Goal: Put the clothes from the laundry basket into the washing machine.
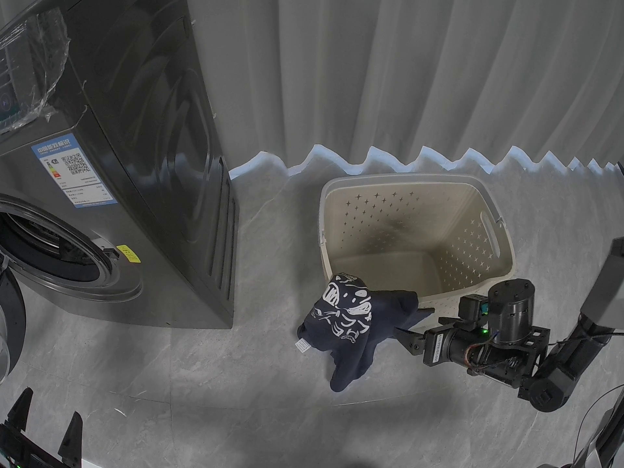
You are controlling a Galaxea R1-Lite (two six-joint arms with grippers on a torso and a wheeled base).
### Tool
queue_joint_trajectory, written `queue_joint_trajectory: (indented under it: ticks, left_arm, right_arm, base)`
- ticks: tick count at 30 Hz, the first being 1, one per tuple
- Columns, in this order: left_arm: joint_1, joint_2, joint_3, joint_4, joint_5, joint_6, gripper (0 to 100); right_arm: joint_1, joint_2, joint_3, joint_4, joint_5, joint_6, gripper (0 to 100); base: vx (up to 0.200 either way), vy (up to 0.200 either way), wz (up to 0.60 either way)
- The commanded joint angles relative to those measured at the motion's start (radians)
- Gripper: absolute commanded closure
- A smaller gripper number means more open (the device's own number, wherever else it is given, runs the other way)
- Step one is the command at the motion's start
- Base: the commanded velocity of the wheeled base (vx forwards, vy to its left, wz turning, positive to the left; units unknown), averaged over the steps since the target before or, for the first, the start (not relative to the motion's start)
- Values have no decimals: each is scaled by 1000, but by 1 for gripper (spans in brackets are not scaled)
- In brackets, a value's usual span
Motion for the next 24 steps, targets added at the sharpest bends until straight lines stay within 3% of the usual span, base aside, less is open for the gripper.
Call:
queue_joint_trajectory:
  ticks: [1, 10, 13, 16, 24]
  left_arm:
    - [1, -7, 18, 0, 3, -5, 0]
    - [1, -7, 18, -2, -2, 2, 0]
    - [1, -7, 18, -2, -4, 0, 0]
    - [1, -7, 18, 0, -1, 0, 0]
    - [1, -7, 18, 0, 4, 3, 0]
  right_arm:
    - [41, 94, -30, -23, -1, 0, 0]
    - [63, 144, -58, -72, -8, 0, 0]
    - [61, 167, -73, -101, -10, -1, 0]
    - [61, 177, -74, -106, -11, -1, 0]
    - [52, 226, -173, -106, -13, -6, 0]
  base:
    - [0, 0, 0]
    - [0, 0, 0]
    - [-200, 0, 0]
    - [0, 0, 0]
    - [0, 0, 0]
